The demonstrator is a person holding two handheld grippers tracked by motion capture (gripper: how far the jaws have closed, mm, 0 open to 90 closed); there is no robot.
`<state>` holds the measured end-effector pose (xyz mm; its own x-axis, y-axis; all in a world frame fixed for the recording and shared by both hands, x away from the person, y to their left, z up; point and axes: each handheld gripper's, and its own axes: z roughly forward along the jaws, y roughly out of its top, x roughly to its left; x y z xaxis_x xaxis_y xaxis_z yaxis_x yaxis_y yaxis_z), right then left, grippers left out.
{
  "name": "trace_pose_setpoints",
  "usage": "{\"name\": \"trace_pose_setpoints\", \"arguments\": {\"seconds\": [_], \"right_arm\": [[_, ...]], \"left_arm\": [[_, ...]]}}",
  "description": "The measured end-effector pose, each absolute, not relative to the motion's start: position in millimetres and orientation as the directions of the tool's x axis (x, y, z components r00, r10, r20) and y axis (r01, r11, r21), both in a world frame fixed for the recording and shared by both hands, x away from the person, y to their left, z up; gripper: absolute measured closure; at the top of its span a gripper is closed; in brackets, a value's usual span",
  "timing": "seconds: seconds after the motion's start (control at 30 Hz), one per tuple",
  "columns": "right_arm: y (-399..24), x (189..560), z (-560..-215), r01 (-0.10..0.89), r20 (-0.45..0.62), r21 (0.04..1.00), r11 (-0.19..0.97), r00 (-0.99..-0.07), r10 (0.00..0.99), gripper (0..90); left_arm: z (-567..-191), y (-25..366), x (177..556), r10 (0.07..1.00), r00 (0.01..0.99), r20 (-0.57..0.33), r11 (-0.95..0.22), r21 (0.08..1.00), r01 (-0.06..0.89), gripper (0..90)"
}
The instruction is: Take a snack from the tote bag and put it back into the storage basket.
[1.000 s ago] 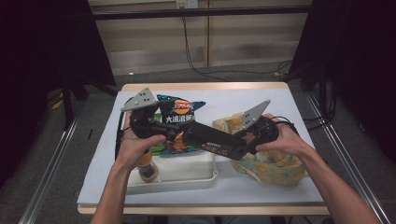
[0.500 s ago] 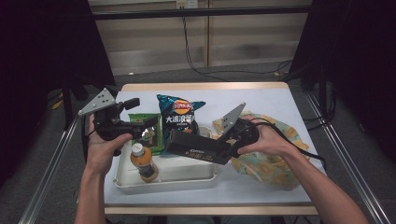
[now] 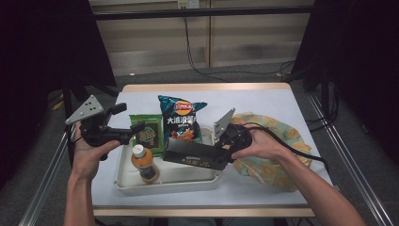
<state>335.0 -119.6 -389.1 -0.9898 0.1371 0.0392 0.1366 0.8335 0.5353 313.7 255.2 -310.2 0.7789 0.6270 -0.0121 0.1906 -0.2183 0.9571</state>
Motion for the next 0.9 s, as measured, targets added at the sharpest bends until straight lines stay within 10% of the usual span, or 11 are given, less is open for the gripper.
{"name": "trace_pose_setpoints", "arguments": {"seconds": [0.9], "right_arm": [[-83.2,335.1,-379.1,0.105,0.033,0.418,0.902,-0.994,0.1,43.8]], "left_arm": [[-308.9,288.2,309.6,0.662,0.748,-0.043,-0.163,0.966,0.2,6.0]]}}
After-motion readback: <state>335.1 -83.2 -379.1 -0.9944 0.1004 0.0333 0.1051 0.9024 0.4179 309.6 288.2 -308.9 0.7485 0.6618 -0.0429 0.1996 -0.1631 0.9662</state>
